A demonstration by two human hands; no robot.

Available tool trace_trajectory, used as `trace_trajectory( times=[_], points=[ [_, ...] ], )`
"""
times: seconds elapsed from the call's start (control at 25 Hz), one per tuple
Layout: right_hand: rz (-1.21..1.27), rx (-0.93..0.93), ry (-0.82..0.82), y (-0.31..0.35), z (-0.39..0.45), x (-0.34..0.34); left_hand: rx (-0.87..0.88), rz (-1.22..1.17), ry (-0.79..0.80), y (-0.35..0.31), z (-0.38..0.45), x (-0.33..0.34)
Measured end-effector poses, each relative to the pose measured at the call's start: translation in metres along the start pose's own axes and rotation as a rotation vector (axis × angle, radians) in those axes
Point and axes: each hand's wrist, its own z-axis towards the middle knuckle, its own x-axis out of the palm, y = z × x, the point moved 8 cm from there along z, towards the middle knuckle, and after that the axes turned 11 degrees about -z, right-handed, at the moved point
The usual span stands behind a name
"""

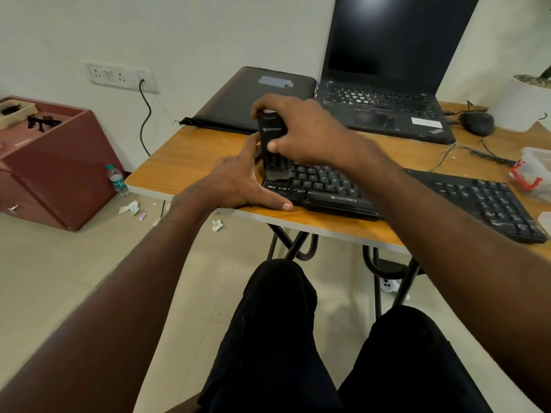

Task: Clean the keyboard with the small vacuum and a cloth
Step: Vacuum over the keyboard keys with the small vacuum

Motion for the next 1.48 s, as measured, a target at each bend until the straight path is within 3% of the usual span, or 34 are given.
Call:
trace_trajectory(
  times=[0.16,0.32,0.44,0.52,0.64,0.8,0.96,1.08,1.2,1.28,1.36,1.48],
  points=[
    [-0.08,0.028,0.093,-0.009,-0.003,-0.002,0.005,-0.003,0.015,-0.001,-0.002,0.003],
    [0.027,-0.045,-0.058,0.007,-0.011,-0.001,0.018,0.009,-0.004,0.0,-0.001,0.001],
    [-0.063,-0.021,0.046,-0.004,-0.014,-0.001,0.026,0.019,0.005,-0.002,-0.001,0.002],
    [-0.096,-0.015,0.033,-0.007,-0.012,-0.01,0.012,0.019,0.004,-0.003,-0.002,0.001],
    [0.099,-0.087,-0.076,0.009,-0.024,-0.001,0.015,0.027,-0.001,-0.003,-0.003,0.001],
    [0.015,-0.02,0.038,-0.013,-0.023,-0.001,0.019,0.017,0.011,-0.004,-0.004,0.003],
    [0.088,-0.019,-0.174,0.003,-0.02,-0.005,0.002,0.028,-0.005,-0.001,-0.003,0.001],
    [0.121,-0.096,-0.042,0.019,-0.018,0.012,-0.013,0.065,0.008,0.0,0.0,0.001],
    [-0.084,-0.062,0.156,0.006,-0.005,0.003,0.01,0.025,0.003,-0.001,-0.002,0.001],
    [-0.177,-0.028,0.108,0.005,0.0,-0.005,0.015,-0.002,0.005,-0.001,-0.003,0.001],
    [-0.023,-0.077,0.008,0.018,-0.008,-0.004,0.007,0.022,-0.005,-0.002,-0.003,0.0],
    [0.083,-0.09,0.049,0.012,-0.027,0.003,0.005,0.034,-0.006,-0.003,-0.003,0.001]
  ],
)
